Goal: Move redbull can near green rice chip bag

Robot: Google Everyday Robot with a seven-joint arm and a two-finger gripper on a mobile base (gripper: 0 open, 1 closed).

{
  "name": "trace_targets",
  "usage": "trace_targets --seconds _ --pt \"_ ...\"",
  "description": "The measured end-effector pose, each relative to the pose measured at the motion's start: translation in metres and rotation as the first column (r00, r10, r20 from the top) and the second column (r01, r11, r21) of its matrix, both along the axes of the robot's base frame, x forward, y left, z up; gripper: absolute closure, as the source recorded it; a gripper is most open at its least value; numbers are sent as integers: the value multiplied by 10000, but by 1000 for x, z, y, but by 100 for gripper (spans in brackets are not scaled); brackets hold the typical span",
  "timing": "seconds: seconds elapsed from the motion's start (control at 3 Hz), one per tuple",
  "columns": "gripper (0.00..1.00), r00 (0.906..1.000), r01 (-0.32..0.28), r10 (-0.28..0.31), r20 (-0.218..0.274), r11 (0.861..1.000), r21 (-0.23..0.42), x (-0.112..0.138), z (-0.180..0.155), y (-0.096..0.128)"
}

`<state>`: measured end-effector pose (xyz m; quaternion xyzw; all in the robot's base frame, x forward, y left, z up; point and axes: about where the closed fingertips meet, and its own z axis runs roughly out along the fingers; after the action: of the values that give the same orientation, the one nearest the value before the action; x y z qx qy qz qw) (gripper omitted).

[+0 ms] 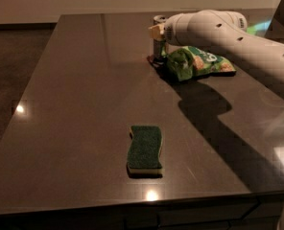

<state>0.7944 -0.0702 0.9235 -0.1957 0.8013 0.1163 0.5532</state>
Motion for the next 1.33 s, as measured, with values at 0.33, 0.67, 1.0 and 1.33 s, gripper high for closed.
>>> trace_targets --seconds 0.33,0.67,1.0,1.33 --pt "29 10000 89 -89 21 9999 110 -1 -4 -5" --pt "6 9999 119 -119 31 9998 130 -2 -4 -7" --pt "0 10000 35 -36 78 9998 191 -4 4 -8" --pt "0 9998 -181 179 82 9995 276 -6 14 -8"
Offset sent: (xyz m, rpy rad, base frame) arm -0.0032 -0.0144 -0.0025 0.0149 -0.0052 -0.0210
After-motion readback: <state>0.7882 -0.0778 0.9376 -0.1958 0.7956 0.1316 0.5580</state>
